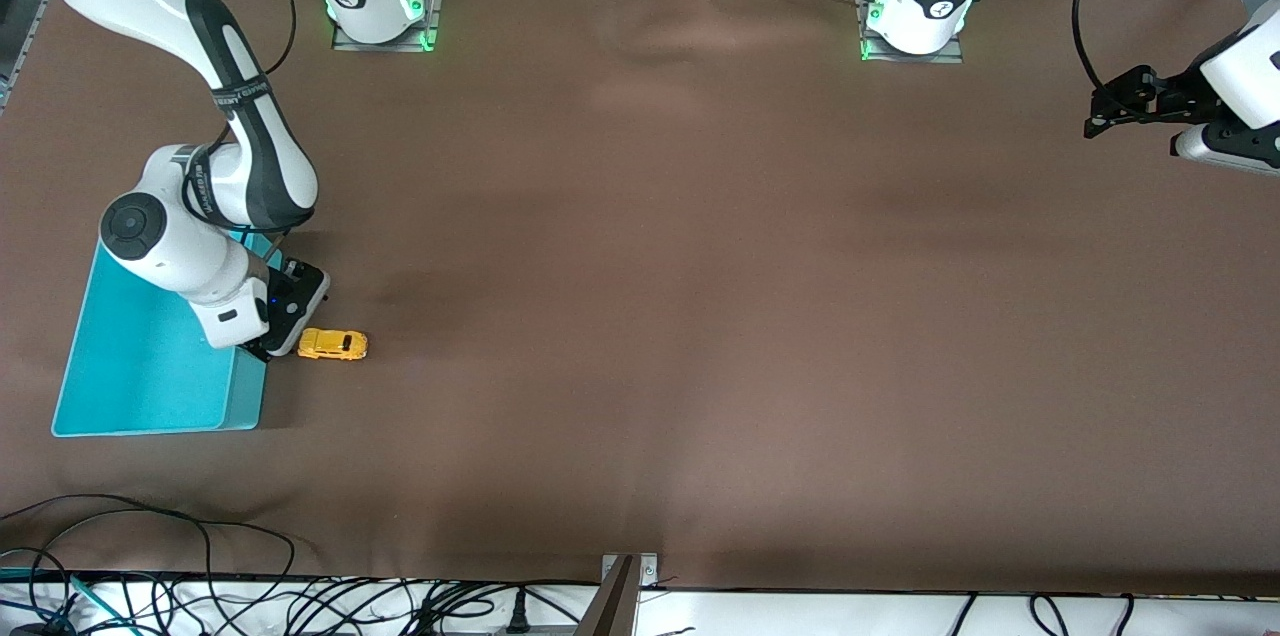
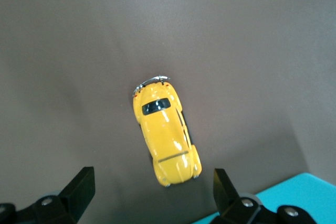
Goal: Wind up and store yellow beetle car
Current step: 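Move the right gripper down over the car beside the teal box, then close the right gripper on the yellow car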
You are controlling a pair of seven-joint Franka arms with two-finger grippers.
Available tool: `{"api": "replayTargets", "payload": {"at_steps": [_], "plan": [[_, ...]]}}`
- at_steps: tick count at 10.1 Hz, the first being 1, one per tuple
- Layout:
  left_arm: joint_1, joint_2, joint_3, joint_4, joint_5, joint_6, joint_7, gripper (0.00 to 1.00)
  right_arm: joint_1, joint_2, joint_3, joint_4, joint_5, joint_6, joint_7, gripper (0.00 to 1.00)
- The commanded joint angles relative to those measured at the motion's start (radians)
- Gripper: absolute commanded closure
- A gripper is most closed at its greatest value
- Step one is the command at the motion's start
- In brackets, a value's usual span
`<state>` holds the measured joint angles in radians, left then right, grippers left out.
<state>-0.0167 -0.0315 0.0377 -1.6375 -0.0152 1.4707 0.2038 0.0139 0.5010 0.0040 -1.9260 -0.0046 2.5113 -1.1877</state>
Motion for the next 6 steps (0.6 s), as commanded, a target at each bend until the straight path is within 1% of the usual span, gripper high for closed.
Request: {"api": "replayTargets", "payload": {"at_steps": [1, 2, 3, 4, 6], "plan": [[-0.016, -0.005, 0.010, 0.005, -0.008, -0.007, -0.003, 0.00, -0.011, 0.048, 0.010, 0.019, 0.003, 0.055, -0.050, 0.00], [-0.016, 0.005, 0.013, 0.013, -0.034, 0.005, -0.006, 0.00, -0.011, 0.057, 0.010, 0.021, 0.003, 0.076, -0.056, 0.00], [-0.017, 0.040, 0.011, 0.059, -0.043, -0.003, -0.003, 0.00, -0.011, 0.070, 0.010, 0.021, 0.003, 0.090, -0.056, 0.00], [-0.006, 0.050, 0.014, 0.058, -0.052, -0.003, 0.000, 0.00, -0.011, 0.085, 0.011, 0.028, 0.003, 0.098, -0.056, 0.00], [-0.006, 0.052, 0.011, 0.059, -0.023, -0.001, 0.016, 0.00, -0.011, 0.102, 0.022, 0.042, 0.005, 0.101, -0.056, 0.00]]}}
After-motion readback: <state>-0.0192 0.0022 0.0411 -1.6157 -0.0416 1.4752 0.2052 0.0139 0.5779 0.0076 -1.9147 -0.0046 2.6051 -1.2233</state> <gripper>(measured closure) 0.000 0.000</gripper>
